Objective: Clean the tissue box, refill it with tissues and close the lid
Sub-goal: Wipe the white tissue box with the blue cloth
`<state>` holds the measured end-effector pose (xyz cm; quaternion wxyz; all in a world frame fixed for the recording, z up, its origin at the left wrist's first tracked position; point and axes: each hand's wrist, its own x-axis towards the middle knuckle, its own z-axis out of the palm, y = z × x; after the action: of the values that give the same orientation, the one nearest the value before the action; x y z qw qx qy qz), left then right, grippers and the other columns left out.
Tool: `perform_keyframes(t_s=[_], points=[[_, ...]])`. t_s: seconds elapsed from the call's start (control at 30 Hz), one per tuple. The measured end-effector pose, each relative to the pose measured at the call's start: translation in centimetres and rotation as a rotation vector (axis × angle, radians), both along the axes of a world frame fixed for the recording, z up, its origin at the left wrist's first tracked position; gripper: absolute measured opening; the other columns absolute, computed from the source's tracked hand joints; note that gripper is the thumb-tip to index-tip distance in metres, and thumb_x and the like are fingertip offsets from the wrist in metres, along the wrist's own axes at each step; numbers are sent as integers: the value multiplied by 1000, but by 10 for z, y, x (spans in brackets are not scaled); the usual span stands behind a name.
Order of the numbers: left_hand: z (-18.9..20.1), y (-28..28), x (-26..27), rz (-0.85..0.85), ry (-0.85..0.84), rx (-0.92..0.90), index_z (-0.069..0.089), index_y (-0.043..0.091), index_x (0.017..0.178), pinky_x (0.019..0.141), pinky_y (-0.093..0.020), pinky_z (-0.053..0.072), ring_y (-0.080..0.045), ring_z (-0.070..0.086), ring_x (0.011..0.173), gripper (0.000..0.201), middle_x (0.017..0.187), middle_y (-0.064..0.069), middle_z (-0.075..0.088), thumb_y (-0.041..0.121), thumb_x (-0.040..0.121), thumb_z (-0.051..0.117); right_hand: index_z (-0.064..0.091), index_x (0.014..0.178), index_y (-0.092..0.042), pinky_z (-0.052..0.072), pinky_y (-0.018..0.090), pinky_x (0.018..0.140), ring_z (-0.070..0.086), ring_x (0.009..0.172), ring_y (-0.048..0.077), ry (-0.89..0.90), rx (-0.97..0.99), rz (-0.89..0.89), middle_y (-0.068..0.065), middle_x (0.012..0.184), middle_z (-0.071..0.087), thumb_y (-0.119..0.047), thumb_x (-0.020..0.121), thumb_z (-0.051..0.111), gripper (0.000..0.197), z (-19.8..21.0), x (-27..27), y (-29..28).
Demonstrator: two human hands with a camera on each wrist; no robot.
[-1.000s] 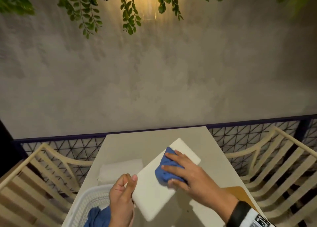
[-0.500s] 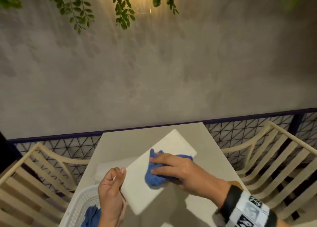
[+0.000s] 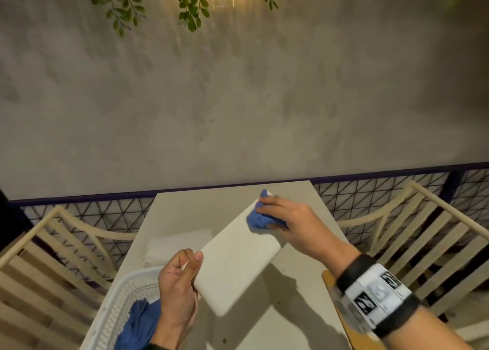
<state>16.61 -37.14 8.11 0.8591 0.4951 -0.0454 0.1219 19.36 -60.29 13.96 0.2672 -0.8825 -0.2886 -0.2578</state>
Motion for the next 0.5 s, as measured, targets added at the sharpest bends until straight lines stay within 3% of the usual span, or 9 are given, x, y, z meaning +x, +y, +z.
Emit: perform_keyframes(t_s=[0.03, 0.1, 0.13, 0.2, 0.27, 0.3, 0.4, 0.5], points=[[1, -1, 1, 24, 7, -3, 37, 18, 47, 47, -16, 39, -5, 36, 47, 45, 49, 7, 38, -3, 83, 51, 69, 105, -3, 32, 12, 99, 55, 109, 17, -12, 21, 5, 16, 116, 66, -19, 80, 60, 31, 4, 3, 13], [4, 3, 3, 46, 18, -34, 37, 16, 49, 46, -12, 41, -4, 40, 47, 45, 49, 8, 42, -6, 87, 45, 67, 104, 2, 23, 6, 101, 47, 113, 18, 6, -12, 184, 24, 118, 62, -5, 83, 63, 23, -1, -7, 39], [6, 6, 4, 47, 16, -47, 38, 17, 47, 45, -12, 40, -3, 40, 45, 47, 48, 8, 42, -7, 88, 43, 66, 105, 3, 21, 7, 104, 45, 116, 19, 25, -65, 298, 25, 120, 60, -2, 86, 61, 20, -8, -17, 40], [7, 12, 0, 29, 6, -32, 38, 21, 42, 43, -12, 35, -3, 36, 43, 54, 45, 9, 37, -9, 88, 41, 66, 109, -5, 25, 14, 109, 45, 124, 14, 69, -147, 386, 17, 126, 58, -13, 93, 52, 23, -19, -34, 18], [6, 14, -4, 18, -4, 14, 35, 22, 39, 42, -14, 31, -3, 30, 43, 58, 44, 10, 31, -11, 87, 41, 65, 110, -12, 36, 24, 107, 45, 125, 5, 50, -75, 284, 9, 129, 58, -18, 90, 56, 22, -21, -29, -8], [5, 13, -9, 17, -3, 30, 34, 23, 39, 42, -14, 29, -3, 28, 43, 59, 44, 10, 29, -12, 86, 40, 66, 109, -12, 38, 22, 105, 45, 123, 0, 35, 3, 199, 8, 129, 58, -15, 86, 59, 24, -19, -24, -14], [7, 14, -10, 21, -2, 5, 30, 23, 38, 41, -16, 24, -3, 27, 41, 59, 44, 10, 27, -12, 85, 39, 68, 108, -10, 34, 2, 95, 44, 112, -20, 105, 274, 36, 0, 125, 58, -3, 81, 65, 28, 1, -7, -9], [7, 22, -10, 42, 1, -51, 24, 20, 42, 49, -24, 15, -5, 29, 39, 54, 45, 8, 29, -13, 83, 37, 61, 115, -18, 38, 1, 88, 52, 105, -15, 355, 427, 55, -7, 122, 59, 0, 83, 66, 37, 23, -1, -12]])
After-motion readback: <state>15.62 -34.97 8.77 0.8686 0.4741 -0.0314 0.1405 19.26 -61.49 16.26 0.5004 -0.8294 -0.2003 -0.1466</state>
